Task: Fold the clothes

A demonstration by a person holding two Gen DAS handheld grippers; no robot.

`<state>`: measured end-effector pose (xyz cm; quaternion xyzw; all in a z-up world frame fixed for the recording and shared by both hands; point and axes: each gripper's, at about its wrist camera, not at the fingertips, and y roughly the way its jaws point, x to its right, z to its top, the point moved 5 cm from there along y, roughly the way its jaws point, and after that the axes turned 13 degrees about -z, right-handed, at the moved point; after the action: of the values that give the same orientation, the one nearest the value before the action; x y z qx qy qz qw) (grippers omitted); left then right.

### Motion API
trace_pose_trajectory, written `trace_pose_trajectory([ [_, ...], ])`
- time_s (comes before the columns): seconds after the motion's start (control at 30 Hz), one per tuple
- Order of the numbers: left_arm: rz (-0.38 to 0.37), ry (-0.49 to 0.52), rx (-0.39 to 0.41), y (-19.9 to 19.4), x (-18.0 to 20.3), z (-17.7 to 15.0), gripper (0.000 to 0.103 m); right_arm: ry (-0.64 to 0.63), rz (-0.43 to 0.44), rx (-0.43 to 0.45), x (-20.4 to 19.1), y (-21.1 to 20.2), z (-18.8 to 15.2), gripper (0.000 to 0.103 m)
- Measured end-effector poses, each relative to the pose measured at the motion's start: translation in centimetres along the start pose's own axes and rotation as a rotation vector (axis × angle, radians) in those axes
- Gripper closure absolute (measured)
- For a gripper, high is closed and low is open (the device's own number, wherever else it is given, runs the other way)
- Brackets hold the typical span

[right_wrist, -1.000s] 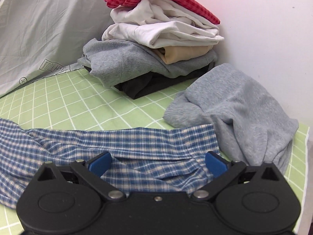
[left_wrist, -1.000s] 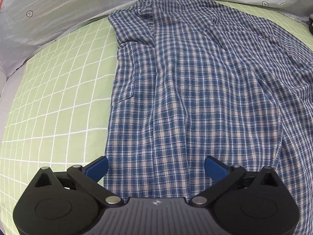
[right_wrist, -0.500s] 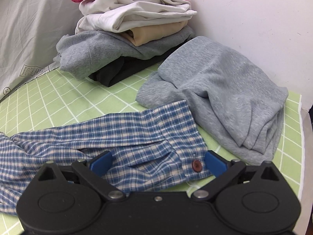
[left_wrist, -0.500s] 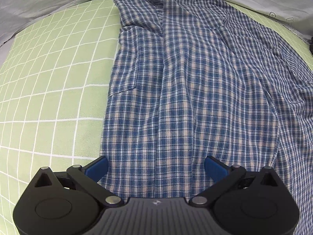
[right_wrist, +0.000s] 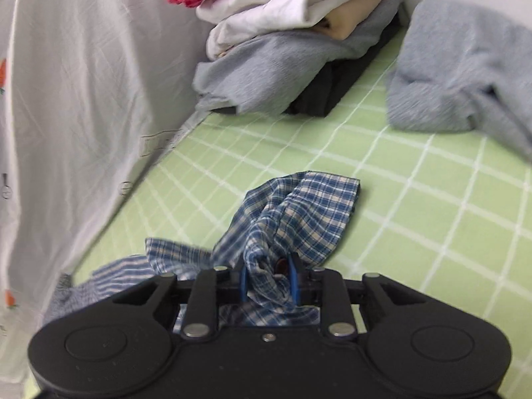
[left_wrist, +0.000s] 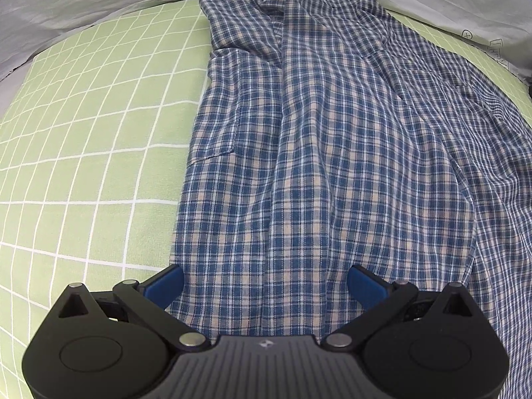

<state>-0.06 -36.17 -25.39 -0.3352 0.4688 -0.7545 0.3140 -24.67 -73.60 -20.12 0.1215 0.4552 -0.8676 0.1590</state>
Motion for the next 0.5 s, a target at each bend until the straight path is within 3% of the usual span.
trace_pose_trajectory([
  [0.1, 0.0, 0.0, -0.003, 0.2, 0.0, 0.2, 0.0, 0.016, 0.162, -0.069, -4.5, 0.3, -1.6, 0.079],
  [0.27, -0.001, 0.002, 0.006, -0.1, -0.2, -0.2, 0.0, -0.152, 0.395, -0.178, -14.4, -1.5, -6.5, 0.08],
  [0.37, -0.001, 0.004, 0.012, -0.3, -0.1, -0.3, 0.0, -0.359, 0.424, -0.215, -18.4, -2.0, -10.4, 0.078],
  [0.5, -0.001, 0.004, 0.016, -0.5, 0.0, -0.5, 0.0, -0.571, 0.371, -0.216, -20.0, -2.5, -14.1, 0.07],
])
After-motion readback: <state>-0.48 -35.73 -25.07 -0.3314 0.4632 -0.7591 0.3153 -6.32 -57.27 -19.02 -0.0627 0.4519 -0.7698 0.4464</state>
